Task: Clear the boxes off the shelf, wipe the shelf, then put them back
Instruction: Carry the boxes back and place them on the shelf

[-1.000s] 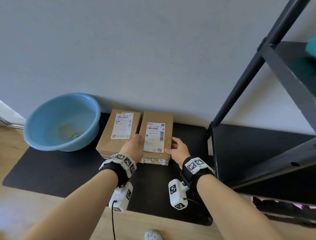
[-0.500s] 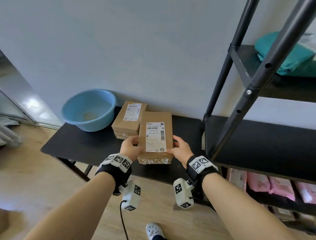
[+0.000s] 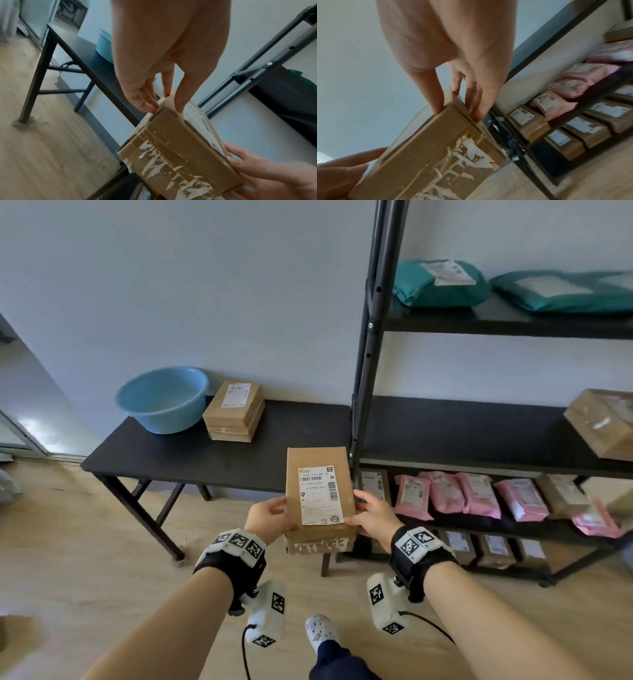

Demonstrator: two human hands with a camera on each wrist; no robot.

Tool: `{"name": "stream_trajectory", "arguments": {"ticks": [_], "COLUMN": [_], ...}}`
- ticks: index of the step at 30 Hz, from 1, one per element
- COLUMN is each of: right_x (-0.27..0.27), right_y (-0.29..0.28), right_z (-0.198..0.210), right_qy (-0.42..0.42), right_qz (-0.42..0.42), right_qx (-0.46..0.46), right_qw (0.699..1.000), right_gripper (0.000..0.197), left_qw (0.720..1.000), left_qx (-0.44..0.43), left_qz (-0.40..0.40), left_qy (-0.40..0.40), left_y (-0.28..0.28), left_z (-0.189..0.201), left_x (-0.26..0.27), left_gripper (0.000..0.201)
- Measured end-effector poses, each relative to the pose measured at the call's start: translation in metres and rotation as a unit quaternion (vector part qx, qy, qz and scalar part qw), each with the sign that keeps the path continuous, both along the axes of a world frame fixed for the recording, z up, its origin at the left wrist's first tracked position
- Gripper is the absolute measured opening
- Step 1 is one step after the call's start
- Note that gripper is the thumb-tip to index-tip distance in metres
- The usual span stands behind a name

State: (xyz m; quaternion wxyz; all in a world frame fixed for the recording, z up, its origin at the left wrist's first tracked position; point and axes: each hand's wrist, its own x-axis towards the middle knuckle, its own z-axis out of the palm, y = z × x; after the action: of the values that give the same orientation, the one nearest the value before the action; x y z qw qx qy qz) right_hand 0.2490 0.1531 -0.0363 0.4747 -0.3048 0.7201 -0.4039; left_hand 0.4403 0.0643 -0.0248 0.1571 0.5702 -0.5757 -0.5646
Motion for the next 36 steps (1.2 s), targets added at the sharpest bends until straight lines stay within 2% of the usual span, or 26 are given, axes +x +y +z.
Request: {"name": "stream_trajectory", "arguments": {"ticks": [4, 8, 16, 20, 23, 24, 31, 36], "right_x": [-0.030, -0.074, -0.196, -0.284, -0.357, -0.383, -0.531, -0.595], "right_y": [0.057, 0.101, 0.152, 0.148, 0.139, 0.135, 0.084, 0.056], "right_z": [-0.006, 0.001, 0.015, 0.021, 0.025, 0.024, 0.010, -0.008], "right_qy": [-0.012, -0.024, 0.001, -0.026, -0.027, -0.018, -0.078, -0.105], "right_qz": [-0.069, -0.123, -0.251, -0.282, -0.276, -0.278, -0.276, -0.280], "right_qx": [0.011, 0.008, -0.009, -0.037, -0.042, -0.047, -0.057, -0.045], "right_qw": [0.997, 0.992, 0.968, 0.958, 0.960, 0.959, 0.956, 0.953], "right_gripper": [0.068, 0.059, 0.061, 0.055, 0.035, 0.034, 0.048, 0.055], "left_qw": [0.996, 0.988, 0.967, 0.961, 0.962, 0.964, 0.977, 0.982], "left_qx": [0.040, 0.035, 0.029, 0.014, 0.029, 0.032, 0.080, 0.083], "left_qz": [-0.074, -0.148, -0.240, -0.260, -0.248, -0.243, -0.185, -0.160], "left_qy": [0.013, 0.016, 0.082, 0.094, 0.108, 0.108, 0.073, 0.063], "left_y": [0.037, 0.060, 0.084, 0.077, 0.068, 0.064, 0.024, 0.010], "left_z": [-0.006, -0.005, 0.014, 0.023, 0.029, 0.030, 0.021, 0.002], "left_x": [-0.037, -0.090, -0.234, -0.326, -0.398, -0.422, -0.564, -0.625], "left_gripper": [0.068, 0.064, 0.067, 0.073, 0.071, 0.072, 0.067, 0.067]}}
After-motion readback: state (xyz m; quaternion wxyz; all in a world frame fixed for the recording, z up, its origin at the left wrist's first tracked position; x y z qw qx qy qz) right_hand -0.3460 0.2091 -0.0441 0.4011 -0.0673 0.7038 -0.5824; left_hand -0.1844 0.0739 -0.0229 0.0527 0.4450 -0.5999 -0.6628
